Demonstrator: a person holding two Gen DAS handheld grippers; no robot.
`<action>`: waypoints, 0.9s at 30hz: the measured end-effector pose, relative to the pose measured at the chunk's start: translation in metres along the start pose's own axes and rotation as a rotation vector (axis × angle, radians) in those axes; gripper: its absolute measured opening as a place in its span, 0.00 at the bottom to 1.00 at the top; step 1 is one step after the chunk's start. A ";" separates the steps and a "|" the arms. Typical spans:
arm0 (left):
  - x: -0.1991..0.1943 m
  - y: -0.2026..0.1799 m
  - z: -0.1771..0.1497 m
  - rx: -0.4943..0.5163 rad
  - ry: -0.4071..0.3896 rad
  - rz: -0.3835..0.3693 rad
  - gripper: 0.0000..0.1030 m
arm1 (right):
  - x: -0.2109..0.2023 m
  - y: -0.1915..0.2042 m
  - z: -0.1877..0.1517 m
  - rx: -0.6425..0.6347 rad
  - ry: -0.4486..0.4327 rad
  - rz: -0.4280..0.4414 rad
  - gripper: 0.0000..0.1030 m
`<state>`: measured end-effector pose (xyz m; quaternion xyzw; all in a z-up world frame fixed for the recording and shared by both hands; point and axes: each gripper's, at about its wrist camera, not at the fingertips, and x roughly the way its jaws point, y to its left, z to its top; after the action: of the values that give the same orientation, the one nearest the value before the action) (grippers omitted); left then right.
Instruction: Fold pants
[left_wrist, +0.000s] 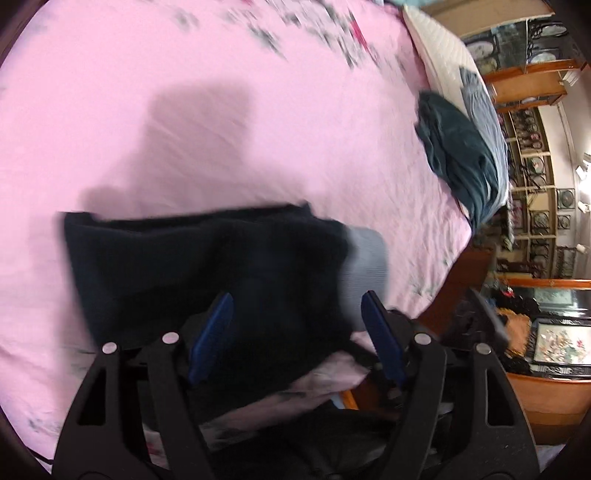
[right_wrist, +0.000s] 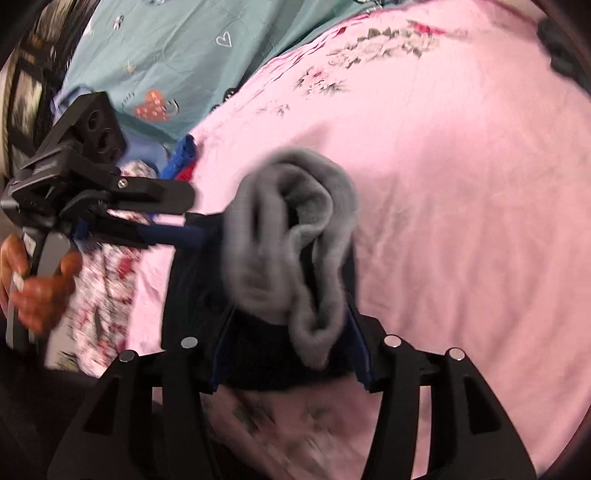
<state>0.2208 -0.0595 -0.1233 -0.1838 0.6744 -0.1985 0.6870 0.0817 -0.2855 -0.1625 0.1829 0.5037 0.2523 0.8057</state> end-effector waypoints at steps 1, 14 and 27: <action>-0.006 0.006 -0.001 -0.005 -0.012 -0.001 0.72 | -0.007 0.001 -0.001 -0.013 -0.008 -0.023 0.52; -0.011 0.094 -0.048 -0.155 -0.010 -0.048 0.72 | 0.002 0.029 0.053 -0.049 -0.129 -0.049 0.39; -0.046 0.146 -0.050 -0.157 -0.088 -0.034 0.72 | -0.012 0.034 0.032 0.002 -0.140 -0.193 0.39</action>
<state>0.1737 0.0899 -0.1611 -0.2571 0.6540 -0.1485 0.6958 0.0992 -0.2663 -0.1217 0.1515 0.4615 0.1598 0.8594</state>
